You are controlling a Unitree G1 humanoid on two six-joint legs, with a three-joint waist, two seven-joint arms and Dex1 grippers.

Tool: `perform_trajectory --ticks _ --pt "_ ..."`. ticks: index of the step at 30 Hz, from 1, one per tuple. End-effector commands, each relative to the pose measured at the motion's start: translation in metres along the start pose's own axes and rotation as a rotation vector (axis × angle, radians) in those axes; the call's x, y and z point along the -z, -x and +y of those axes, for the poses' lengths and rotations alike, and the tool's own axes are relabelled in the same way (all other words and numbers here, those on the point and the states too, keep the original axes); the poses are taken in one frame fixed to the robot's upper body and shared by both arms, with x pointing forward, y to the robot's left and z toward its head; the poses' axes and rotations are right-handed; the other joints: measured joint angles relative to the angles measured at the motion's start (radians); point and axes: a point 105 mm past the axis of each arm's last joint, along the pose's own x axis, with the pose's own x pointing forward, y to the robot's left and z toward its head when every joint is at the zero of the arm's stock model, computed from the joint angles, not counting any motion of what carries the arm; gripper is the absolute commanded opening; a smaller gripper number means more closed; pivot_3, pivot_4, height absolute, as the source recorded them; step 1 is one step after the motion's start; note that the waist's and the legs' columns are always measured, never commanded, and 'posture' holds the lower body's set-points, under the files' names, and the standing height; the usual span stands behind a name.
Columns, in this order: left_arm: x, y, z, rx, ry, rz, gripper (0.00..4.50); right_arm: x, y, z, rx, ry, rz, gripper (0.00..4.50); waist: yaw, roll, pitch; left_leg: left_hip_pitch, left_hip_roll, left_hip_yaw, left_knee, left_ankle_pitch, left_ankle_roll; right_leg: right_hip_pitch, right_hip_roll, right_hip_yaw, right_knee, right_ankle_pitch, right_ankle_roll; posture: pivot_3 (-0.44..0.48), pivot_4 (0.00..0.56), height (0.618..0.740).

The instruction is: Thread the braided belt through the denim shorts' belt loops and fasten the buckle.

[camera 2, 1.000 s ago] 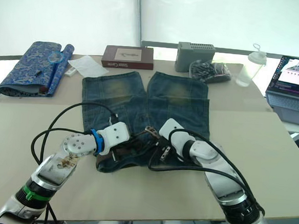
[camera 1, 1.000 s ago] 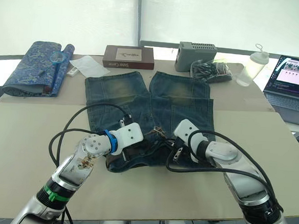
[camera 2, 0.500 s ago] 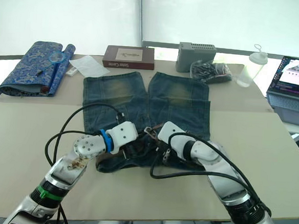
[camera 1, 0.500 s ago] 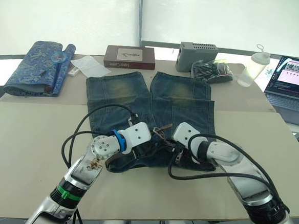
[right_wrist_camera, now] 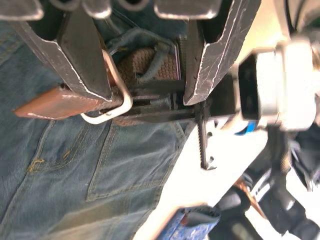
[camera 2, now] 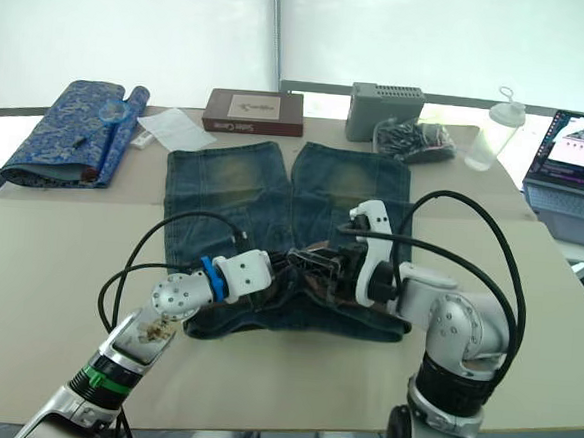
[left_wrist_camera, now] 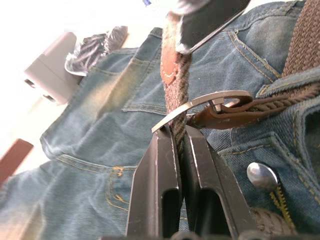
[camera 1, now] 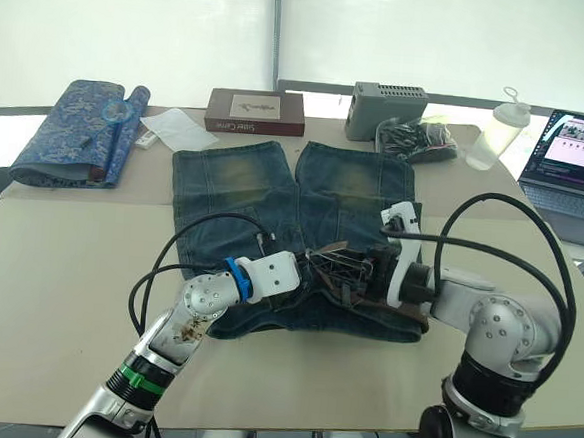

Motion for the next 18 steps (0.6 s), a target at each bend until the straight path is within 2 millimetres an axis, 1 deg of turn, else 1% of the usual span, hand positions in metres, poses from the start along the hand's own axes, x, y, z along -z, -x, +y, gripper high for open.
perform_trajectory --ticks 1,7,11,15,18 --pt "-0.014 -0.001 0.005 -0.028 -0.045 -0.065 0.0 -0.009 0.003 -0.006 0.043 -0.014 -0.028 2.55 0.0 0.0 0.0 0.0 -0.001 0.0 0.0 0.0 0.0 0.0 0.0 0.0 0.0 0.0 0.0 0.0 0.15 0.74" --pt "-0.014 0.0 0.01 -0.062 -0.046 -0.07 0.0 -0.005 0.009 -0.009 0.04 -0.024 -0.017 2.55 -0.003 0.0 0.0 0.0 -0.002 0.0 0.0 0.0 0.0 0.0 -0.001 0.0 0.0 0.0 0.001 0.0 0.15 0.74" --pt "-0.017 0.0 0.012 -0.082 -0.045 -0.077 0.0 0.001 0.01 -0.011 0.056 -0.03 0.005 2.55 -0.004 0.0 0.0 0.0 -0.002 0.0 0.0 0.0 0.0 0.001 0.0 0.0 0.0 0.0 0.001 0.0 0.15 0.74" --pt "-0.016 0.0 0.014 -0.085 -0.049 -0.073 0.0 0.011 0.016 -0.014 0.085 -0.01 0.041 2.55 -0.003 0.0 0.0 0.0 -0.002 0.0 0.0 0.0 0.0 0.001 0.0 0.0 0.0 0.0 0.001 0.0 0.15 0.74" --pt "-0.015 0.001 0.014 -0.083 -0.048 -0.074 0.0 0.016 0.02 -0.011 0.069 0.006 0.062 2.55 -0.002 0.0 0.0 0.0 -0.002 0.0 0.0 0.0 0.0 0.001 0.0 0.0 -0.001 0.0 0.001 0.0 0.15 0.74"
